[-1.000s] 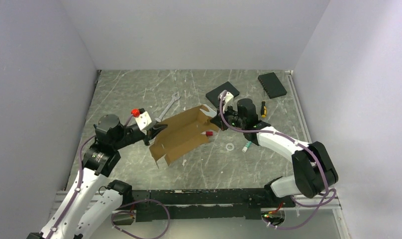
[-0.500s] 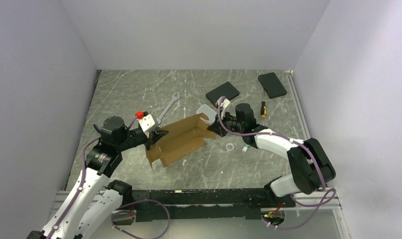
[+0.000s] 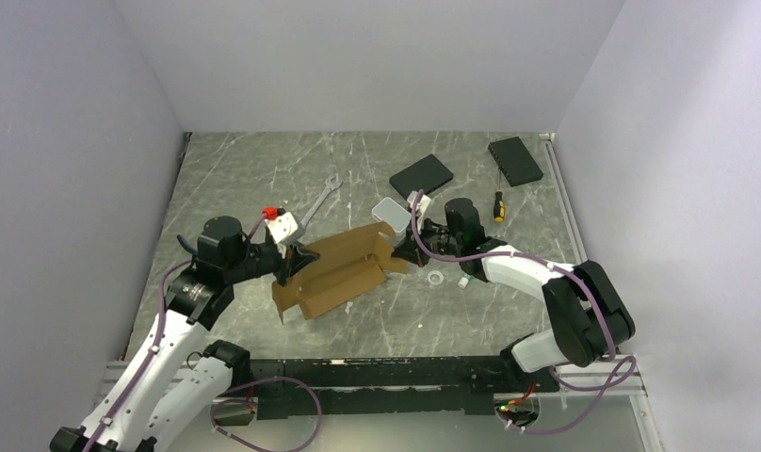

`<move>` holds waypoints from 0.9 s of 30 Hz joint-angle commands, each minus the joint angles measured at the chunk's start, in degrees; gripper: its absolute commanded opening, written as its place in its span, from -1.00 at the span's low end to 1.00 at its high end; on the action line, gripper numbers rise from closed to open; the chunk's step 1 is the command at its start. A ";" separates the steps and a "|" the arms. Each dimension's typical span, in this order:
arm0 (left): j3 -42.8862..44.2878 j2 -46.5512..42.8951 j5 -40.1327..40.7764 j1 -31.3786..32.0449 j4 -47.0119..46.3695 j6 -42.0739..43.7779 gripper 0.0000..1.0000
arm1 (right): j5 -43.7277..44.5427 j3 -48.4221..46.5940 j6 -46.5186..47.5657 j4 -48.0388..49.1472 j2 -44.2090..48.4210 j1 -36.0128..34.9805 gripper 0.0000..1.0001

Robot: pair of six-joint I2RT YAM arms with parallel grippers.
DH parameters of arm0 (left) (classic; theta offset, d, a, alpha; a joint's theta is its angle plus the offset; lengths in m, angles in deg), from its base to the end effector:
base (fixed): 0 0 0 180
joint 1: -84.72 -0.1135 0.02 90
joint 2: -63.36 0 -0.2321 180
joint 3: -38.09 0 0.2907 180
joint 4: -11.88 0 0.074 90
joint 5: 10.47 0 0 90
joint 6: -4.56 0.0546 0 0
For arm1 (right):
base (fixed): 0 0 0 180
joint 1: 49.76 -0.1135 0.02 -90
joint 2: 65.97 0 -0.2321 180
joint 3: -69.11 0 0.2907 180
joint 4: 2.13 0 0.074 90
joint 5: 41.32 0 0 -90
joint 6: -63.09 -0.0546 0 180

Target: Fold the paper box

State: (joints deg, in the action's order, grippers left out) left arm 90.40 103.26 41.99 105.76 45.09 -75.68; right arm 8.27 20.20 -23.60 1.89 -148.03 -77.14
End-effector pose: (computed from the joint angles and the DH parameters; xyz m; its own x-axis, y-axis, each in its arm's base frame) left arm 0.2079 -0.1156 0.2832 -0.1883 0.2164 -0.9580 0.8607 0.5062 -0.0548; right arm 0.2788 0.1842 0.1282 -0.3823 -0.2475 -0.8903 -0.8765 0.4021 0.2646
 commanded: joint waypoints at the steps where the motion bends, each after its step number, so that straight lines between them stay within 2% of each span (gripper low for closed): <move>1: 2.40 0.47 1.01 0.22 1.70 -1.19 -1.00 | -2.78 -0.82 2.04 0.28 -0.19 -0.13 -1.00; 10: 3.02 -1.19 2.46 0.15 1.95 -8.42 -1.00 | -1.87 -1.32 1.03 0.35 -0.29 -0.13 -1.00; 15: -0.73 -4.44 3.95 0.23 -4.29 -14.58 -1.00 | 2.37 -1.68 3.75 -0.30 2.57 0.47 -1.00; 22: -5.61 -8.38 11.22 0.91 -11.66 -20.44 -1.00 | 1.73 -1.56 12.03 -6.44 8.53 5.19 -1.00; 27: -7.98 -8.19 13.81 2.38 -16.76 -22.92 -1.00 | 0.91 -0.55 10.89 -7.06 7.32 5.16 -1.00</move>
State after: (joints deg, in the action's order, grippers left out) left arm 84.00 95.04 51.34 106.96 34.10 -95.03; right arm 9.61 20.20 -14.37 -4.63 -140.27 -72.22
